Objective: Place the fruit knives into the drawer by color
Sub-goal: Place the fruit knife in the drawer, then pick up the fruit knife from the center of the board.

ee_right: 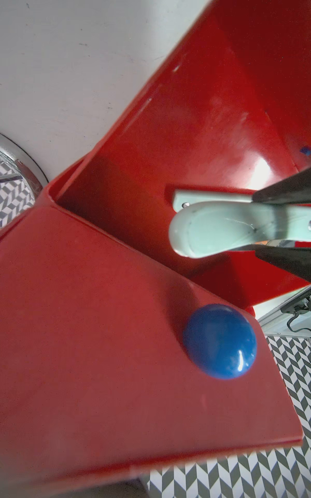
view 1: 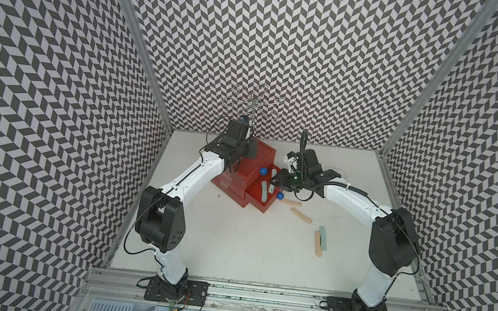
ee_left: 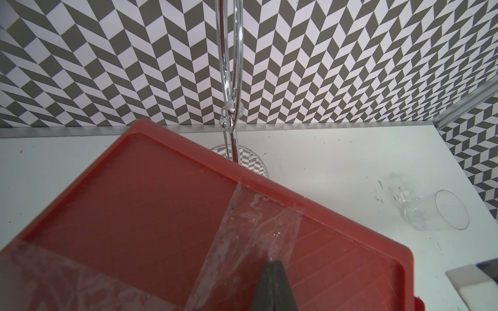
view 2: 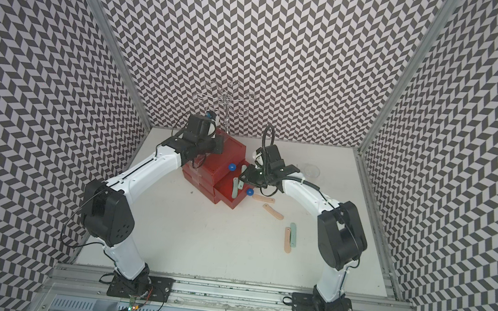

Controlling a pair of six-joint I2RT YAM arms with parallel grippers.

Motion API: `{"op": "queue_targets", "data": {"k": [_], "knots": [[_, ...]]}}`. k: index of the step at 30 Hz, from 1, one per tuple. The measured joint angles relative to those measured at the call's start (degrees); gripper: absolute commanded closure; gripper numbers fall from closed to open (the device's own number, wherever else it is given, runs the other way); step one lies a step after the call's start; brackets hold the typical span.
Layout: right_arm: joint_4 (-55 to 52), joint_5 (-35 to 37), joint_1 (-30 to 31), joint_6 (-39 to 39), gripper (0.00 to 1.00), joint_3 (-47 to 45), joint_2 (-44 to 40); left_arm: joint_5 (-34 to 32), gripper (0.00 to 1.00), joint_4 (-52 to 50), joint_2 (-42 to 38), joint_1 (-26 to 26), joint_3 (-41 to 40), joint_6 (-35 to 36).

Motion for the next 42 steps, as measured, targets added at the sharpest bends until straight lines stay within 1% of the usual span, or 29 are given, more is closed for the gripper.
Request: {"op": "queue_targets", "data": {"k": [5,9,14,29,35,38,42], "knots": [[0.3,-0.3,0.0,0.0,0.79,-0.1,0.1,0.0,1.0,-0.1,0.0,0.0,0.0,0.0],[0.9,-0.5,0.0,0.1,0.73,-0.1,0.3,0.0,1.0,-0.1,0.0,0.0,0.0,0.0],[1.3,-0.7,0.2,0.0,0.68,-0.1,0.3,0.0,1.0,-0.1,0.0,0.0,0.0,0.0],[1.0,-0.5,0.3,-1.4,0.67,-0.1,-0.2,0.0,1.0,-0.1,0.0,0.0,0.0,0.0],[-5.1,3.8,0.3,-4.2,0.67,2.3,-4.9,0.0,1.0,-0.1,0.0,0.0,0.0,0.0],[-7.4,7.1,0.3,-5.7,0.66,3.8,-9.3,0.0,1.0,-0.1,0.0,0.0,0.0,0.0],[-9.6,12.6,0.3,-7.2,0.64,3.6,-16.5,0.0,1.0,-0.1,0.0,0.0,0.0,0.0]]}}
